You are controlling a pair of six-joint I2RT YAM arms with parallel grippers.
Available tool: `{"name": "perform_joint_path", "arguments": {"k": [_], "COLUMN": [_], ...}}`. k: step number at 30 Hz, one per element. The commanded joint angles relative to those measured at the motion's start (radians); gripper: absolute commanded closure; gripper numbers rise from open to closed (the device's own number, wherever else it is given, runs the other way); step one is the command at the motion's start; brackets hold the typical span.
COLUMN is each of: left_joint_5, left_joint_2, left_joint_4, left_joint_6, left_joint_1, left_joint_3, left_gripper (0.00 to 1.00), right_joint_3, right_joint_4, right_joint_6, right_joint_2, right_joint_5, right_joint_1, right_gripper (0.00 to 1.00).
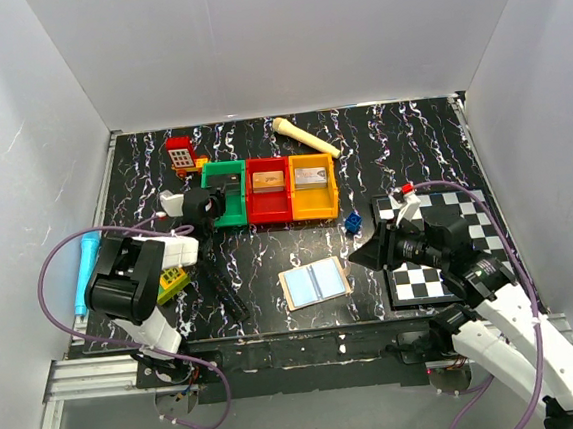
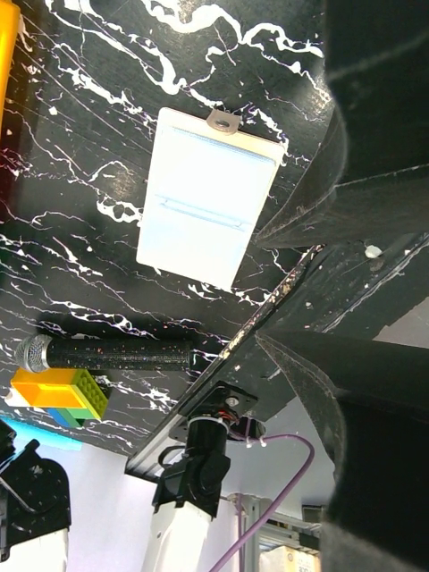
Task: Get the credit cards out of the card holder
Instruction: Place the credit card in the storage box.
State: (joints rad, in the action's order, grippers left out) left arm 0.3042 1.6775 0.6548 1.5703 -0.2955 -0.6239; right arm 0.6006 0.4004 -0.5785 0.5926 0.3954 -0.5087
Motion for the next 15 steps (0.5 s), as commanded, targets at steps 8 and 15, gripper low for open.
{"name": "perform_joint_path", "arguments": {"k": [8, 15], "left_joint_5": [0.065, 0.075], "left_joint_2": [0.048, 0.094], "left_joint_4": [-0.018, -0.061], "left_joint_6": [0.000, -0.004], "left_joint_1": [0.001, -0.008], "left_joint_3": [-0.069, -0.129], "left_gripper": [1.00, 1.00], "right_joint_3": [-0.021, -0.019], "right_joint_4": [-0.083, -0.087], "right_joint_6": [-0.015, -0.012], "right_joint_2": [0.032, 0.036], "right_joint_5": [0.013, 0.014], "right_joint_1": [-0.001, -0.002], "right_gripper": [0.52, 0.52]}}
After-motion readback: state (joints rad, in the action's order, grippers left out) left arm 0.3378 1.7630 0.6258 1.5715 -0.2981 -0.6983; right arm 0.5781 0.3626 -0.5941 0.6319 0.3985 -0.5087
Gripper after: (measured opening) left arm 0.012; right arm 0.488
